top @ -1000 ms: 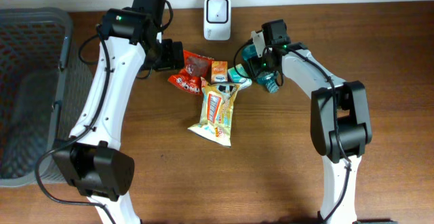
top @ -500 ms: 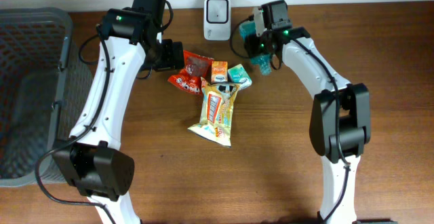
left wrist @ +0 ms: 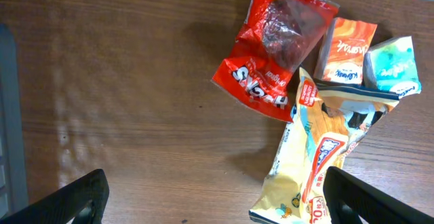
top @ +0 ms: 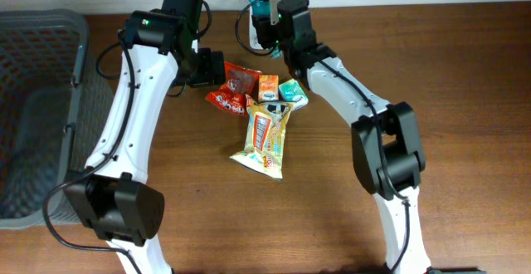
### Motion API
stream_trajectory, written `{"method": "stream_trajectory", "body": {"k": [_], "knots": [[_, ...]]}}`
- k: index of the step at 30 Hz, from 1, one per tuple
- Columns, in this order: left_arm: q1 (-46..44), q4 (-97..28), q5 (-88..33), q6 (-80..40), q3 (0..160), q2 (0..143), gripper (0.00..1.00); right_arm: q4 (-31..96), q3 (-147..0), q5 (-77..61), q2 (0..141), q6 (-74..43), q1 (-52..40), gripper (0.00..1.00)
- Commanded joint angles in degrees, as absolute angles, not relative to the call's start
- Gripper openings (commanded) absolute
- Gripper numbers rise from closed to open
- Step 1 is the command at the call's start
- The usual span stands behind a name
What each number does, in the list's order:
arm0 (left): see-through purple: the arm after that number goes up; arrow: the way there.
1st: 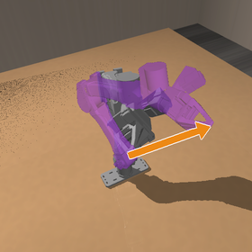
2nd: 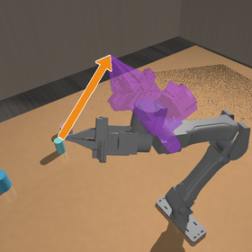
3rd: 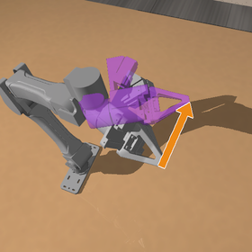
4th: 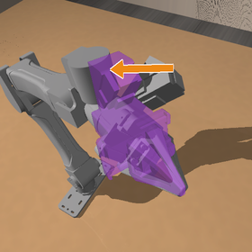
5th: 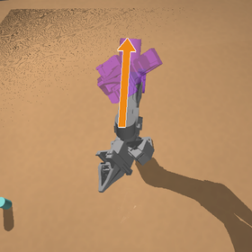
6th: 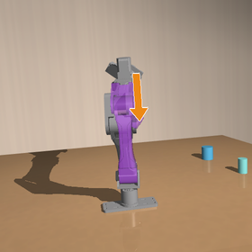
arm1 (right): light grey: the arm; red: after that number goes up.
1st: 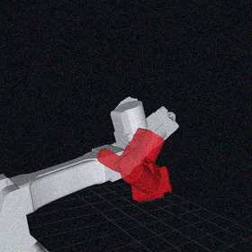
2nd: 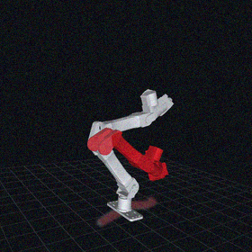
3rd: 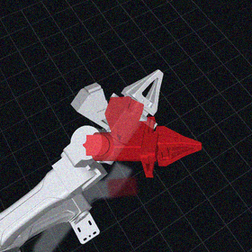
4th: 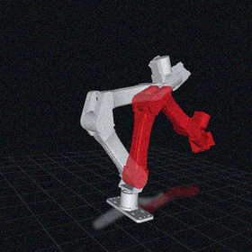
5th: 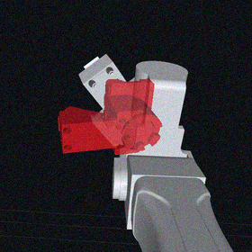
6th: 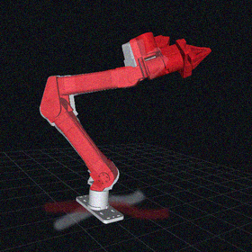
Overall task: Scan the item barcode
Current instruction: 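Lift the teal mouthwash with the right gripper to the white scanner, then carry the mouthwash right and set it down at the table's right edge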
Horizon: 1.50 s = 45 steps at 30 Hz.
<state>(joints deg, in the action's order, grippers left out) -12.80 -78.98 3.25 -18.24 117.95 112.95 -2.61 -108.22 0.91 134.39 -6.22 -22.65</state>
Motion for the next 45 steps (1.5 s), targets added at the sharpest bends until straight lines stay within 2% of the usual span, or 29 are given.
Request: {"method": "stream_trajectory", "body": {"k": [1,19,26,34,38,40,45], "knots": [[-13.0,-78.9,3.3,-18.8,117.8,112.9,0.99,-5.8,-110.1,2.2,136.2,-12.6,-22.5,0.57],[-13.0,-78.9,3.3,-18.8,117.8,112.9,0.99,-7.0,-110.1,6.9,138.5,-13.2,-22.6,0.56],[-13.0,-78.9,3.3,-18.8,117.8,112.9,0.99,-7.2,-110.1,6.7,139.1,-12.9,-22.5,0.6],[-13.0,-78.9,3.3,-18.8,117.8,112.9,0.99,-5.8,-110.1,6.7,136.2,-13.0,-21.7,0.56],[-13.0,-78.9,3.3,-18.8,117.8,112.9,0.99,-1.3,-110.1,11.5,133.1,-15.9,-18.4,0.56],[-13.0,-78.9,3.3,-18.8,117.8,112.9,0.99,4.2,-110.1,14.1,131.6,-19.7,-14.1,0.56],[-13.0,-78.9,3.3,-18.8,117.8,112.9,0.99,13.1,-110.1,14.2,131.3,-20.8,-6.1,0.56]]}}
